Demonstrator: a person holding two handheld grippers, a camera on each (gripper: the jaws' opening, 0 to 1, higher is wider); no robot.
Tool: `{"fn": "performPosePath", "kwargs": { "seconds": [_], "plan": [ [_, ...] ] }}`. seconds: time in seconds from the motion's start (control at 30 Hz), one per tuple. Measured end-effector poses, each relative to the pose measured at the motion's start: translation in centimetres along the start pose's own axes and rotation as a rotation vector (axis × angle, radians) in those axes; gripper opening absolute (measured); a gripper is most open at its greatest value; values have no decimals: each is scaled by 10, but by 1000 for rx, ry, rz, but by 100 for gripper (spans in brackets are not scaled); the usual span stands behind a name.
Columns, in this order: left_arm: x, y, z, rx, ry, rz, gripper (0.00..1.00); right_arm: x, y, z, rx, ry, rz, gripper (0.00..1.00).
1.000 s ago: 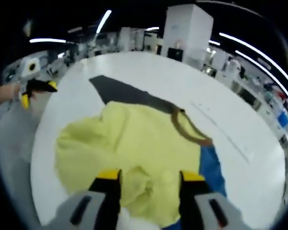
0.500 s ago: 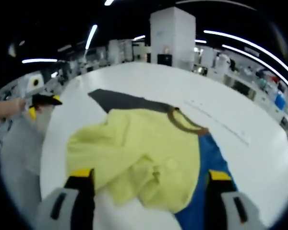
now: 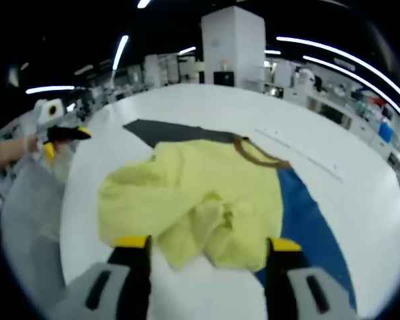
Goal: Fold the garment on the visible template until the final outline fits inside the template.
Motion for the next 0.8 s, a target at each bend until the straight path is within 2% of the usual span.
{"fn": "performPosePath", "kwargs": {
  "seconds": [0.07, 0.17, 0.37, 0.5, 0.8],
  "plan": [
    [2, 0, 0, 0, -3, -2, 59, -3, 1, -2, 6, 58, 15, 56],
    [4, 1, -2, -5, -1, -4, 59, -7, 1, -7, 6, 80, 26, 41],
    [6, 0, -3, -10, -1, -4, 59, -18, 7, -16, -5, 101, 44, 33],
    [7, -1, -4, -6, -7, -3, 58, -24, 11, -23, -16, 131, 45, 31],
    [10, -2, -10, -15, -19, -6, 57, -20, 22, -32, -45, 153, 17, 12]
  ]
}}
Point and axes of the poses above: the point that each gripper's makers call its tool centre point, and the gripper's own axes: y roughly forward along the fingers, x roughly to its right, z roughly out of its top, the point moved 2 cm from there along -y, roughly backward along the fingers, and after that the axes turned 2 degrees about z, right-handed, at the moved point
